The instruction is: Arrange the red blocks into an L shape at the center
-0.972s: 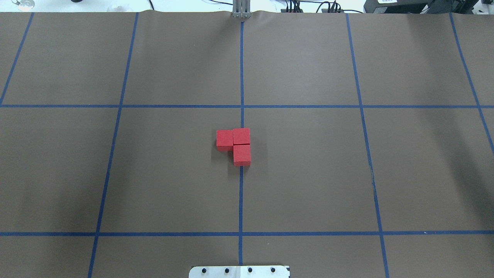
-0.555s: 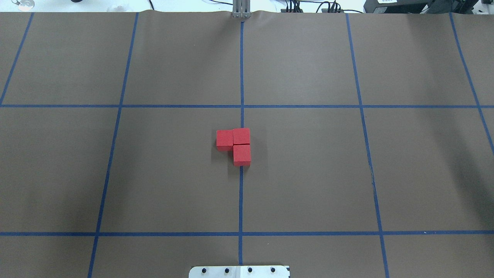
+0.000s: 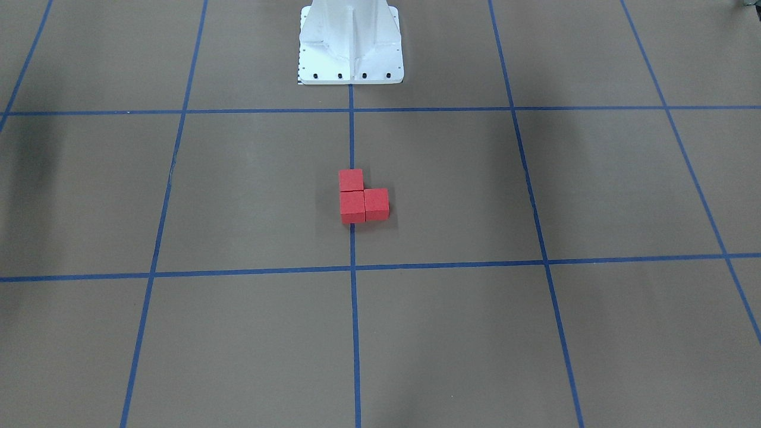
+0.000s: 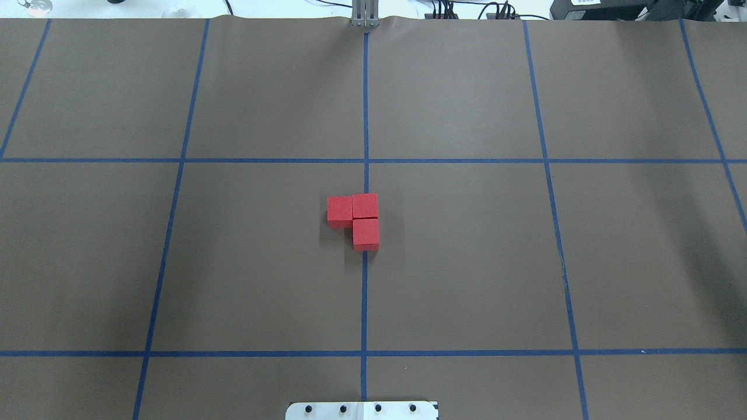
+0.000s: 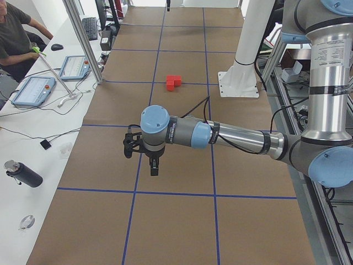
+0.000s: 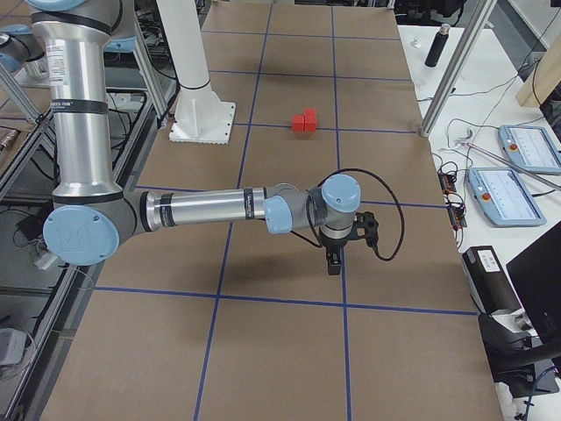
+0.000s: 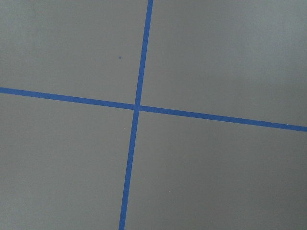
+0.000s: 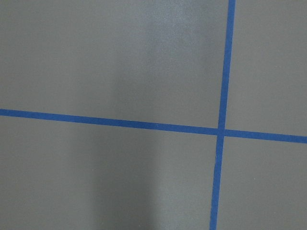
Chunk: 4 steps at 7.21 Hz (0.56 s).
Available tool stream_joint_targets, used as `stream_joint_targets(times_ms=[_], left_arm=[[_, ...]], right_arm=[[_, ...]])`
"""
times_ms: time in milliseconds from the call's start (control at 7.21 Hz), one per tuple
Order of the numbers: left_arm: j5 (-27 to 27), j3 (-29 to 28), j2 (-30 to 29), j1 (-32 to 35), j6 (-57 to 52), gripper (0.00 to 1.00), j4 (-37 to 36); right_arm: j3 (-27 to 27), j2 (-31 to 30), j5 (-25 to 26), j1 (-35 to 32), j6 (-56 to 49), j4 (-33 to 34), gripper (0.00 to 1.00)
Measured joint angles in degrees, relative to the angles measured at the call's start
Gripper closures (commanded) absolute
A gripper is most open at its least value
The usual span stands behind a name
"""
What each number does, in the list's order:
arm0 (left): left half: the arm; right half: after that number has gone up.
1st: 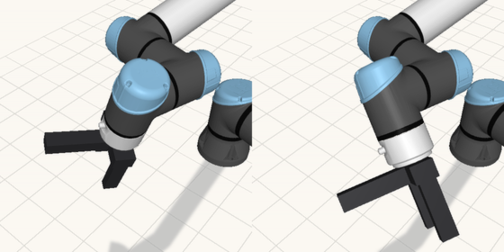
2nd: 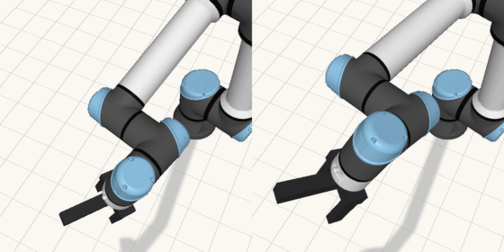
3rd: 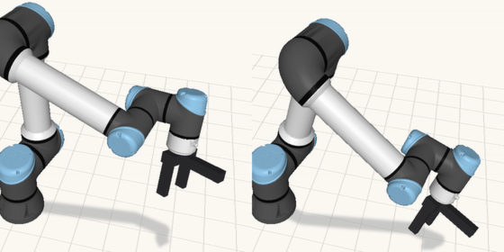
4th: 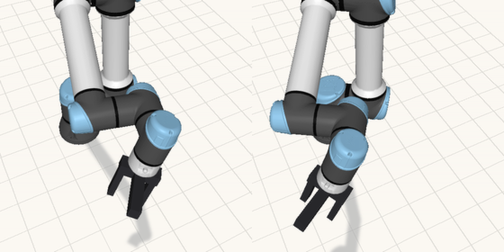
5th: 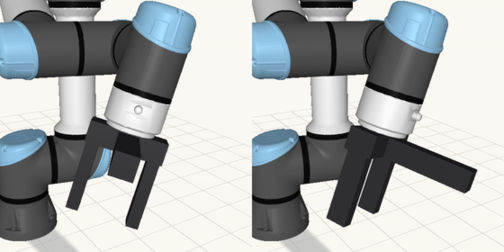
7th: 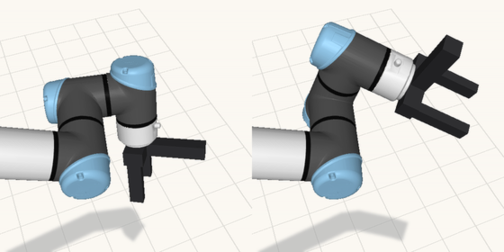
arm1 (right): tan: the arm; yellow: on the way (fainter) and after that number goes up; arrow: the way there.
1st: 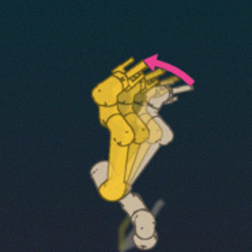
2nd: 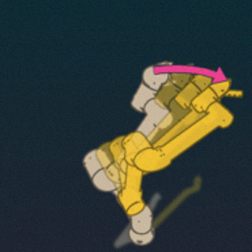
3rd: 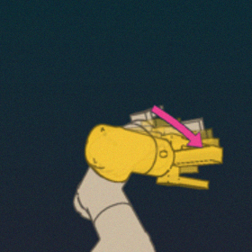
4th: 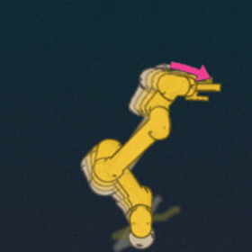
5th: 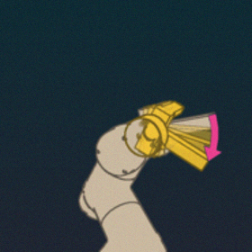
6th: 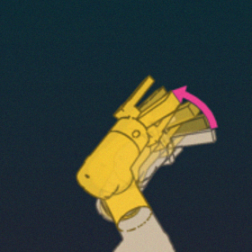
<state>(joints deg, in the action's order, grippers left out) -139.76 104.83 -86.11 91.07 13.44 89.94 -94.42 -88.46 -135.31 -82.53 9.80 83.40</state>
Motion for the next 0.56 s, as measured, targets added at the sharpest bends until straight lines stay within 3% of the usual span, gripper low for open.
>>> stream_joint_targets(times_ms=[555], left_arm=[[-0.4, 1.1, 0.7, 0.0, 0.1, 0.00, 0.0]], right_arm=[[0.0, -0.6, -0.2, -0.1, 0.0, 0.0, 0.00]])
